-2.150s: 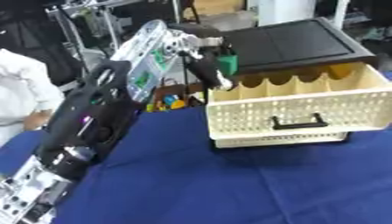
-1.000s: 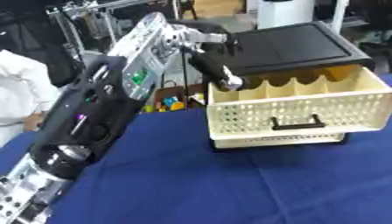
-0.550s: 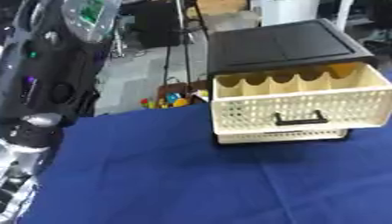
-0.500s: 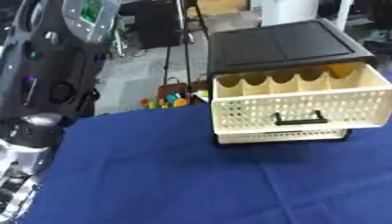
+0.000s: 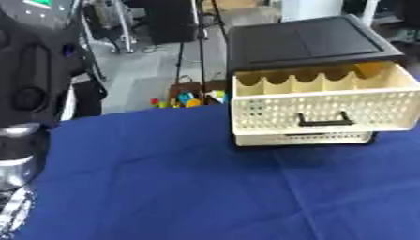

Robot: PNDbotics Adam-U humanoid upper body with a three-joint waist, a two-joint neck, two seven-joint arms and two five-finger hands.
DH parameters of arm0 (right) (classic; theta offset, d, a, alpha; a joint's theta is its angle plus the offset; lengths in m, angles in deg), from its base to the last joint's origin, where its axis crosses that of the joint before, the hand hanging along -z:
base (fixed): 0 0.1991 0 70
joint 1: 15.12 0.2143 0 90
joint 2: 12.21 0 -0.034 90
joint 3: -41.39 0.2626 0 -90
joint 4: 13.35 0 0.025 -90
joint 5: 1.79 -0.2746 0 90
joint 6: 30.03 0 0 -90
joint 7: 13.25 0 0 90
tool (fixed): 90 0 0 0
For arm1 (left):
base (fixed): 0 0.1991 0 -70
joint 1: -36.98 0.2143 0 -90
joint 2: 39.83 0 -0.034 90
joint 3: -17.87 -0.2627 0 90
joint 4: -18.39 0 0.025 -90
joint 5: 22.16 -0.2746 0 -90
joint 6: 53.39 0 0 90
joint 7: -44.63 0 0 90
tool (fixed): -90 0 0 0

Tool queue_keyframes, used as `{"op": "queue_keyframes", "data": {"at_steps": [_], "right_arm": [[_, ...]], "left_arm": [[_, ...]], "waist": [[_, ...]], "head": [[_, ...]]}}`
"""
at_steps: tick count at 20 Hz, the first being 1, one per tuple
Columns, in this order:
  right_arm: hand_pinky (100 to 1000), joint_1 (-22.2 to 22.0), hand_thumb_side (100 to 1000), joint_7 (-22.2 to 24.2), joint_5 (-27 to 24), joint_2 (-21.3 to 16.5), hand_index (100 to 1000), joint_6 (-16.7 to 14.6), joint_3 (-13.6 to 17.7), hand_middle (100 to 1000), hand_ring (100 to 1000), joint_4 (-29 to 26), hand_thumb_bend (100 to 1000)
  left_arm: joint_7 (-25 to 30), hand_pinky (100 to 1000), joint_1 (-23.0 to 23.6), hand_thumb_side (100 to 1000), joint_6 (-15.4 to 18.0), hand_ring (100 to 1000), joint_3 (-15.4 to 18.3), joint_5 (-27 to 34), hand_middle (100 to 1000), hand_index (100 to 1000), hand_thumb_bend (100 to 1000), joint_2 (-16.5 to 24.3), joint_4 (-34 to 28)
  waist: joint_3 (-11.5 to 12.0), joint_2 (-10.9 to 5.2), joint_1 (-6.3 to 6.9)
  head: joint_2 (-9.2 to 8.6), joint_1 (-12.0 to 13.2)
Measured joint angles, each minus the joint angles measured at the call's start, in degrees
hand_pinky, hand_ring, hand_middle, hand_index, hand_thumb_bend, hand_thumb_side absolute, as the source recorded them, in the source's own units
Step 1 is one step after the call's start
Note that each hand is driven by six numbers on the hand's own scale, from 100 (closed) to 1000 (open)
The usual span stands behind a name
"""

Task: Pick up objects from table and place into drawer.

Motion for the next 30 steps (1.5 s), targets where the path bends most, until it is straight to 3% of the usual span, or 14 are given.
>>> {"op": "queue_keyframes", "data": {"at_steps": [4, 7, 13, 19, 28, 29, 30], "right_arm": [[384, 0.03, 783, -0.02, 0.52, -1.96, 731, 0.38, -1.01, 481, 515, 0.0, 139], [396, 0.03, 805, 0.61, 1.63, -4.34, 729, 0.91, -2.16, 489, 513, 0.0, 153], [408, -0.05, 870, 4.77, 5.86, -10.29, 747, 4.36, -5.35, 489, 492, 0.0, 208], [415, -1.34, 945, 10.06, 11.14, -16.97, 761, 9.46, -9.33, 498, 477, 0.0, 239], [404, -2.8, 962, 17.45, 18.52, -25.43, 758, 16.83, -17.79, 530, 488, 0.0, 258], [373, -2.8, 970, 18.23, 19.29, -26.13, 760, 17.58, -18.84, 526, 474, 0.0, 356], [367, -2.82, 958, 19.0, 20.0, -26.78, 760, 18.18, -19.91, 529, 471, 0.0, 267]], "left_arm": [[-3.39, 660, 5.25, 870, -3.01, 807, 4.99, 3.32, 759, 986, 556, 2.14, -5.48], [-5.95, 648, 9.2, 880, -4.06, 798, 6.56, 5.81, 745, 986, 536, 4.15, -9.52], [-11.08, 596, 17.57, 873, -1.49, 777, 6.72, 10.97, 724, 951, 565, 4.39, -12.17], [-16.36, 597, 26.15, 889, 3.59, 779, 7.58, 16.23, 729, 952, 526, 0.21, -12.18], [-23.74, 578, 37.9, 921, 10.94, 764, 7.91, 23.58, 709, 949, 493, -10.07, -12.17], [-24.53, 577, 39.16, 925, 11.73, 763, 7.87, 24.37, 708, 949, 491, -11.21, -12.16], [-25.32, 575, 40.47, 927, 12.52, 762, 7.73, 25.17, 707, 949, 489, -12.19, -12.16]], "waist": [[1.31, -0.01, -1.1], [2.86, 0.12, -1.74], [5.12, 0.95, -3.16], [6.73, 2.17, -3.77], [7.18, 3.54, -4.46], [7.18, 3.54, -4.5], [7.18, 3.54, -4.53]], "head": [[1.09, -1.26], [1.65, -2.28], [3.32, -3.85], [3.57, -5.07], [2.97, -7.36], [2.96, -7.6], [2.85, -7.8]]}}
